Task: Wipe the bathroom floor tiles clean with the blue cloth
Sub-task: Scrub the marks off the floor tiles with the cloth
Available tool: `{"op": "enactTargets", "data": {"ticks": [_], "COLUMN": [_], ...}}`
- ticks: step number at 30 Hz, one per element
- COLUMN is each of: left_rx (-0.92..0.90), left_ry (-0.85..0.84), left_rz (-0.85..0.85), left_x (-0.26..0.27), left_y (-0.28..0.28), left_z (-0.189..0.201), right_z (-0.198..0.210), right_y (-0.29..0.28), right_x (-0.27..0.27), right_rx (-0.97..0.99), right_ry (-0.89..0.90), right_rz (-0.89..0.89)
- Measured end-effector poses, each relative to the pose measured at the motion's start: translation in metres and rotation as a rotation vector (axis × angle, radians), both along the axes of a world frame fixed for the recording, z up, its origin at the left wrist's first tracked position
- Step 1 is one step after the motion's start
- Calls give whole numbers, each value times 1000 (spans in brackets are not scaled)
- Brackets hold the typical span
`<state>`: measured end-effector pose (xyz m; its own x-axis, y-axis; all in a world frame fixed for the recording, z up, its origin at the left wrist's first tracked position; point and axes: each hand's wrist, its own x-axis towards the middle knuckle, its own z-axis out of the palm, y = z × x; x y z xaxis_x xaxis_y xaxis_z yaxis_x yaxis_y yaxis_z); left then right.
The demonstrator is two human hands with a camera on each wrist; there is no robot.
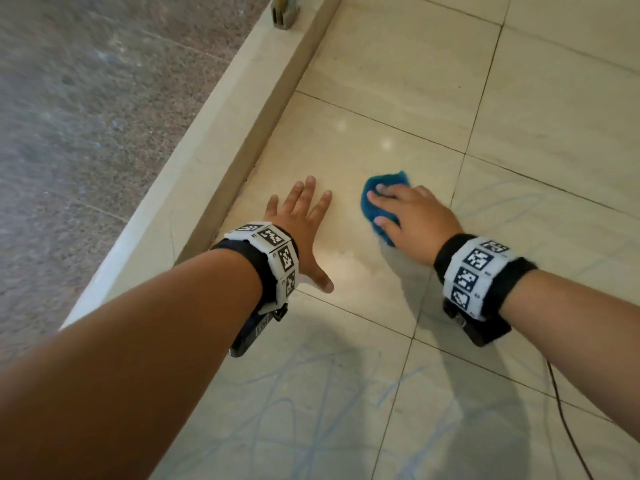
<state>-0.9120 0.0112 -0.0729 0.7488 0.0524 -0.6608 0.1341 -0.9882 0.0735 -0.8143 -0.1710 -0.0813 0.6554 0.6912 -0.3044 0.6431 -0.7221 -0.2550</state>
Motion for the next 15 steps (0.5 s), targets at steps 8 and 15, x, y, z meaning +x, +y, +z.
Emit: {"op": "enactTargets", "data": {"ticks": [8,15], "left_rx": [13,1], "left_ry": [-27,-16], "left_rz": [-4,1], "left_x": [-3,-3], "left_y": [2,3], "left_z": [-5,-3], "right_z": [2,-9], "right_y": [1,10], "right_x": [-73,-32], "right_rx": [144,96], "right_ry": [54,-39], "right_rz": [347,-99]}}
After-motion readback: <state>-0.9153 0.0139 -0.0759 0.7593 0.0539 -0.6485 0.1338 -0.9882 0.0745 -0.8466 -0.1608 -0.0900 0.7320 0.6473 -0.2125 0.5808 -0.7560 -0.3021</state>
